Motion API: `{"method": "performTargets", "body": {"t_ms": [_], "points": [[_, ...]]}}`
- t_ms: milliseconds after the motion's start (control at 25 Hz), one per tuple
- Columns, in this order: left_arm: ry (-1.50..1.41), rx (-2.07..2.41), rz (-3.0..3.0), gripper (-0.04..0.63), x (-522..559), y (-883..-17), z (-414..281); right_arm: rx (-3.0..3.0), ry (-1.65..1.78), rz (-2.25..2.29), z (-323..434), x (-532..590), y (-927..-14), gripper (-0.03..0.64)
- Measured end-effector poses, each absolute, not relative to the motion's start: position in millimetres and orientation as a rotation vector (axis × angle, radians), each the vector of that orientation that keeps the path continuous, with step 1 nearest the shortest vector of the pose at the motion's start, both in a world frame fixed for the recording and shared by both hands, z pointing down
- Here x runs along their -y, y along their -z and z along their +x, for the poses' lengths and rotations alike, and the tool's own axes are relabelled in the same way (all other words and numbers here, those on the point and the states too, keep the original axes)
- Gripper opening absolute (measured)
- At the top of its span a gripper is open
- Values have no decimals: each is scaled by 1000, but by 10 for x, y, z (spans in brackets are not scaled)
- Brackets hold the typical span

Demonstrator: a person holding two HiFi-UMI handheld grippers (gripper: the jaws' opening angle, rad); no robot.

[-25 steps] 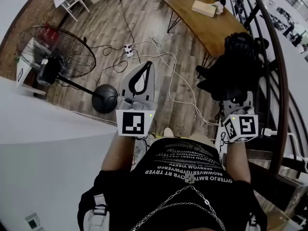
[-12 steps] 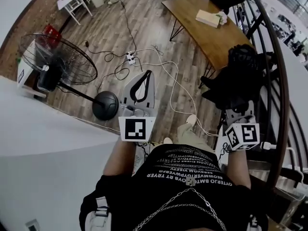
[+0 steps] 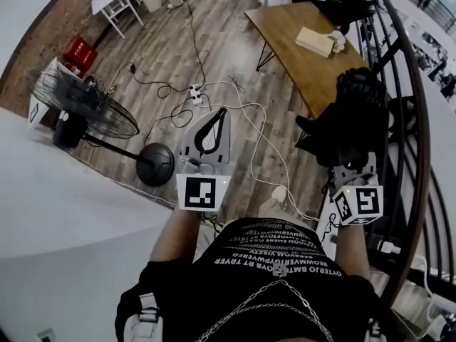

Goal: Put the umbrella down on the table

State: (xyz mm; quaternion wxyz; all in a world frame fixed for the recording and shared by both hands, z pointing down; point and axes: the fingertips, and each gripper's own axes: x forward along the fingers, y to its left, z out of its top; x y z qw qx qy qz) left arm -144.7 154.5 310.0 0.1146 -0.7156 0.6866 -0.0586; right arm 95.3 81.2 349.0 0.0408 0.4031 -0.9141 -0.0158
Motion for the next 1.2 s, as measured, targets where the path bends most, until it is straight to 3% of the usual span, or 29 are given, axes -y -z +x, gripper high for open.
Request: {"method": "performTargets", "body": {"t_ms": [640, 1200], "points": [[213, -2067, -2066, 29, -34, -3128, -1204, 2857, 6, 1139, 1063, 713, -3510, 237], [271, -2108, -2017, 29, 268, -3102, -1353, 2939, 23, 1087, 917, 1198, -3306, 238]]}}
